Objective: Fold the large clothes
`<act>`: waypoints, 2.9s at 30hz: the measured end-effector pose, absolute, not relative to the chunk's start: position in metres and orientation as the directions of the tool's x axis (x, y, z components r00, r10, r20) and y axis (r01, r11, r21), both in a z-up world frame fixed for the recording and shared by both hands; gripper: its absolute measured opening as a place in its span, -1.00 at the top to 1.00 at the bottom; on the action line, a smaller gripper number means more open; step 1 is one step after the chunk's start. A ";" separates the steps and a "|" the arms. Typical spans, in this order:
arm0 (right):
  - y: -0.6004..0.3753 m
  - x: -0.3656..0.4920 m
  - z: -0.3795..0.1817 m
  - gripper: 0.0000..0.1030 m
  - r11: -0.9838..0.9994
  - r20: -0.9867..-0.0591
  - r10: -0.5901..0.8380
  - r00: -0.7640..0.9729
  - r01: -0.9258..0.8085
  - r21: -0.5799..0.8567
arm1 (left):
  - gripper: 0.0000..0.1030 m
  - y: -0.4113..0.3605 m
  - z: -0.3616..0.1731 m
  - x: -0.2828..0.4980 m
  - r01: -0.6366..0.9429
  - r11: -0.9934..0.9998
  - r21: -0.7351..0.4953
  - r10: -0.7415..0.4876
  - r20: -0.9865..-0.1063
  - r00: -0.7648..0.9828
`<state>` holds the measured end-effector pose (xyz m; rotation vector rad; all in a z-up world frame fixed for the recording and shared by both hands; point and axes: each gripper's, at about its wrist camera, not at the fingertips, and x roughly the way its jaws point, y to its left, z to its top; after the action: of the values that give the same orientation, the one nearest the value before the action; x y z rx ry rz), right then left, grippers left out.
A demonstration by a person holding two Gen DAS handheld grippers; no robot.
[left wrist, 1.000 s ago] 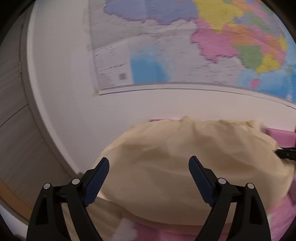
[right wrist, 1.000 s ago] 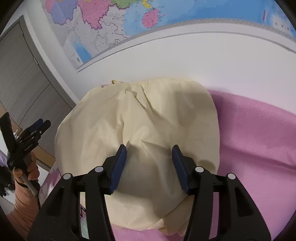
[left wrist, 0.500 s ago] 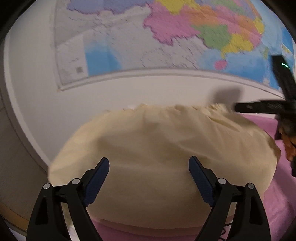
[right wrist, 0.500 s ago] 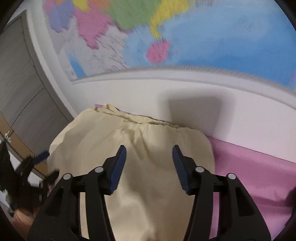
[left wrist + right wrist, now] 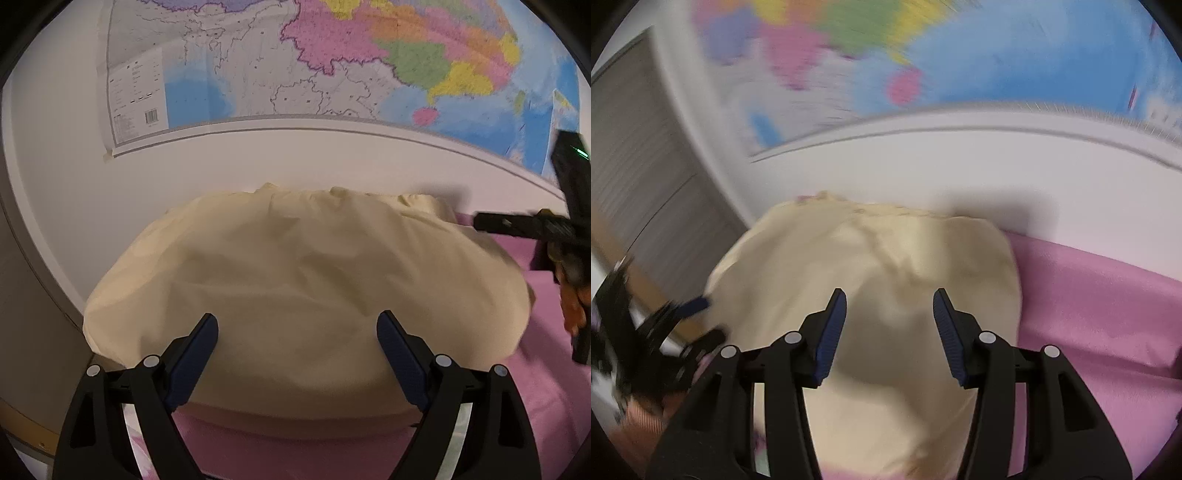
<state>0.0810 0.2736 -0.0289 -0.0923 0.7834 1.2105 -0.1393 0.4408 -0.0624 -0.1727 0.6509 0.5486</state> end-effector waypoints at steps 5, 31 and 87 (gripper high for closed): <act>0.257 0.038 -0.040 0.03 0.328 -0.588 0.799 0.128 -0.912 0.246 | -0.64 0.425 -0.062 -0.140 -0.523 0.852 0.021 0.428 -0.604 0.673; 0.237 -0.029 -0.070 0.02 0.312 -0.669 0.728 0.151 -0.942 0.126 | -0.78 0.408 -0.081 -0.139 -0.586 0.810 -0.005 0.442 -0.651 0.617; 0.126 -0.105 -0.041 -0.89 0.389 -0.527 0.816 0.237 -0.900 0.198 | -0.86 0.286 -0.071 -0.238 -0.652 0.757 -0.030 0.529 -0.557 0.640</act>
<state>-0.1049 0.1256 -0.0408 -0.1579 0.6160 1.1821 -0.2378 0.2859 -0.0709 -0.2380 0.5543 0.6808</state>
